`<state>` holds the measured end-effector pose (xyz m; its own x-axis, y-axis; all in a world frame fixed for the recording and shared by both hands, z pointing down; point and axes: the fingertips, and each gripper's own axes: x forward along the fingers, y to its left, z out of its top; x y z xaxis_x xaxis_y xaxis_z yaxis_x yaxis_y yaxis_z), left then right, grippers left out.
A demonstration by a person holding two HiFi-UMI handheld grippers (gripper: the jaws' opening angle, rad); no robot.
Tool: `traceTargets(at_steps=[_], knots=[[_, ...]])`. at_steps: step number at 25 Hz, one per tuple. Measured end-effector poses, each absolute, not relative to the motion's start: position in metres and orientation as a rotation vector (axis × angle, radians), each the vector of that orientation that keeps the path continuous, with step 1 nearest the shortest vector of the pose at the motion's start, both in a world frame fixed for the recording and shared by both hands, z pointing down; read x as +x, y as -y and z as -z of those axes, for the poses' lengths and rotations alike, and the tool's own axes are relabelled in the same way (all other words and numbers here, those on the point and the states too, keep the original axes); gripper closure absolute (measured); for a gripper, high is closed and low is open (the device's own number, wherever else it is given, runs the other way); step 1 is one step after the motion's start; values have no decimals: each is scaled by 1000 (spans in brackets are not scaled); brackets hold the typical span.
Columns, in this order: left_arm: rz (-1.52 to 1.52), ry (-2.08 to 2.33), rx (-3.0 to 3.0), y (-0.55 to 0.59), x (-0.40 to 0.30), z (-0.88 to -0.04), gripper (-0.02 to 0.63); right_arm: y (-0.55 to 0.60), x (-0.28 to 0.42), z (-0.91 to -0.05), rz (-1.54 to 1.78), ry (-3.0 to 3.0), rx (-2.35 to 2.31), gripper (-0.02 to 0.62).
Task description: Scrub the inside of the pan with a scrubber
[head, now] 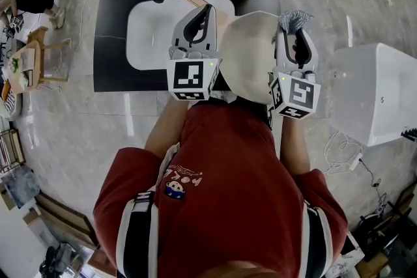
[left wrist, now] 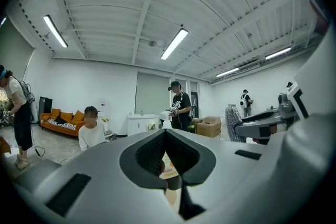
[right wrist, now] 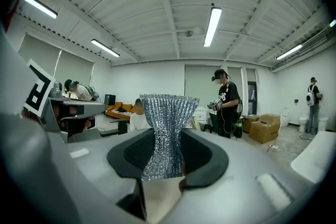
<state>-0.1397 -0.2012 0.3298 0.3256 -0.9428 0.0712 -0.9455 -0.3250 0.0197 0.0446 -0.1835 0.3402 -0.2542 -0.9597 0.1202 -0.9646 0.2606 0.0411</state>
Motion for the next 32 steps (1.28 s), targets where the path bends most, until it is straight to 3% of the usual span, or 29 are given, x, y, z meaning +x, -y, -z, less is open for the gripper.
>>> traceTargets(at_steps=[19,22,28,32], knots=[[-603,1551,2244,179,-125,-477,598,207,41,-500,-358,2163,1513,433],[-691,1462,2200,169,-122,-499,552,209,44,-520,-382,2127,1509,433],[-734,1356,2154,165,-115,-521,519,220,47,-542,-399,2088,1518,437],[-701,1322,2140,167,-111,-521,568,227,41,-550,-406,2089,1511,445]])
